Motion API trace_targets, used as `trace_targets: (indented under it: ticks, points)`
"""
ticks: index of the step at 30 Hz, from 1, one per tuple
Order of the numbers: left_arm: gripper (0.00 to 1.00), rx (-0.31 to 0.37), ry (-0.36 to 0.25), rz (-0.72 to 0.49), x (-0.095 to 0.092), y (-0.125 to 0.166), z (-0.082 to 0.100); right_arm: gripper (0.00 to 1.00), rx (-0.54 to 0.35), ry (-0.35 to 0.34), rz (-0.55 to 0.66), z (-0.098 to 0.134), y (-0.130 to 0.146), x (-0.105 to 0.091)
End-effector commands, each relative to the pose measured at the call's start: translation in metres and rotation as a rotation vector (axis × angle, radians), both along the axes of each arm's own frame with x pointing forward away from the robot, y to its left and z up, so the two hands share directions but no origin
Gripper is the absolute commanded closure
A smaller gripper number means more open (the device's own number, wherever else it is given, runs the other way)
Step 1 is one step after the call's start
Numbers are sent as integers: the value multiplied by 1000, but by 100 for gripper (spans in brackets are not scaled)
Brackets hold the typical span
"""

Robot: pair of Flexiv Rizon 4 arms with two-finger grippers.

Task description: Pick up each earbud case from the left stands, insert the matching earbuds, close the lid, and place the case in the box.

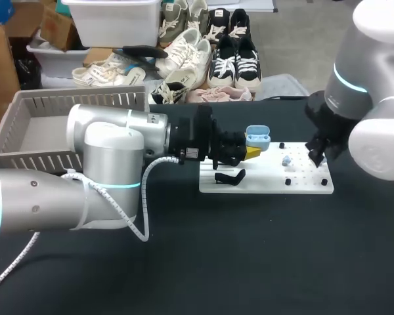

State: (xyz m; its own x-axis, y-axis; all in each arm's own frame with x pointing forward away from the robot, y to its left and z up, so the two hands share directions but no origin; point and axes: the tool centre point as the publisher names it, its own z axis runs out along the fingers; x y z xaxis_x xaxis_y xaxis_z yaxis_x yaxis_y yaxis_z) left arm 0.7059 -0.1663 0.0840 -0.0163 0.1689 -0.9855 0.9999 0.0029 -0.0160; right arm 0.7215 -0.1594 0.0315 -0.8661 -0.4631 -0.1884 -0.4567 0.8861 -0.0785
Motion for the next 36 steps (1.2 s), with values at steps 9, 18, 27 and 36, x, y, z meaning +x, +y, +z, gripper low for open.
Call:
trace_targets:
  ticks: [9, 18, 27, 36]
  points:
    - [100, -1, -2, 4, -1, 0, -1, 55, 14, -4, -12, -2, -1, -3]
    - [100, -1, -2, 4, -1, 0, -1, 58, 18, -1, -20, -4, -2, -2]
    - [100, -1, -2, 4, -1, 0, -1, 65, 21, 2, -23, -5, -1, 1]
    - [100, -1, -2, 4, -1, 0, -1, 71, 21, 7, -26, -6, -1, 1]
